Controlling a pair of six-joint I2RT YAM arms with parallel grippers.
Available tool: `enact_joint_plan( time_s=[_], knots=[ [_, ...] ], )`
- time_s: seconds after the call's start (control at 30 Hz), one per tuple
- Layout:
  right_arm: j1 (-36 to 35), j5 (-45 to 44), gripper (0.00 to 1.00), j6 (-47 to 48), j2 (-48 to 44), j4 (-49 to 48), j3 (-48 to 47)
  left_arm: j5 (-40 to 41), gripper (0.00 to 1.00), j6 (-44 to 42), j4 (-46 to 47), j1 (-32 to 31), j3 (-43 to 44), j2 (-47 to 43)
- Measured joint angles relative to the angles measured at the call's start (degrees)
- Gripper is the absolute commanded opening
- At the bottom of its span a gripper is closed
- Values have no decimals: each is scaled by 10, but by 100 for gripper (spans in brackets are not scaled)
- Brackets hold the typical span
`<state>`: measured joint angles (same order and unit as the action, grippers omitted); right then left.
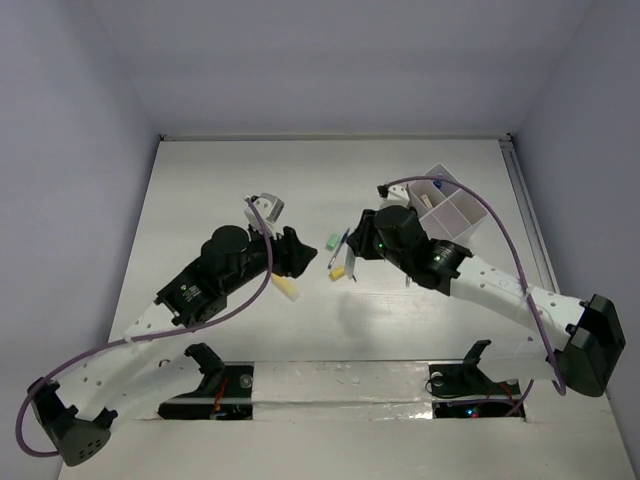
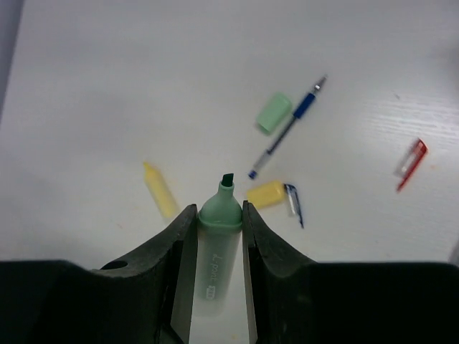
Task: Sort the stationery into containers
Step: Pick up the pen cap from the center of the board.
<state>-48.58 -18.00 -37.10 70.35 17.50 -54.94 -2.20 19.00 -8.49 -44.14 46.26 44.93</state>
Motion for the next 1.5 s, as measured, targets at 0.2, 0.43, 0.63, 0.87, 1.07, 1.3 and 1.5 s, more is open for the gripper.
enact_joint_plan(
  time_s=[0.2,0.43,0.63,0.87,1.07,1.3,1.5],
  knots=[
    [-30,0,0,9,45,-91,-28,-34,50,8,5,0,-29,35],
    [-67,-11,0,9,60,-123,-46,-51,48,12,22,0,-30,63],
    [-78,-13,0,9,61,-154,-53,-55,44,12,30,0,-30,82],
    [-83,-11,0,8,71,-175,-58,-53,26,9,30,0,-30,101],
    [-84,-10,0,6,71,-183,-58,-43,0,8,27,3,-30,100],
    [-85,-2,73,0,68,-188,-58,-28,0,3,20,3,-30,78],
    [-85,-9,96,24,14,-134,-50,36,0,-13,-4,3,-27,53]
  ],
)
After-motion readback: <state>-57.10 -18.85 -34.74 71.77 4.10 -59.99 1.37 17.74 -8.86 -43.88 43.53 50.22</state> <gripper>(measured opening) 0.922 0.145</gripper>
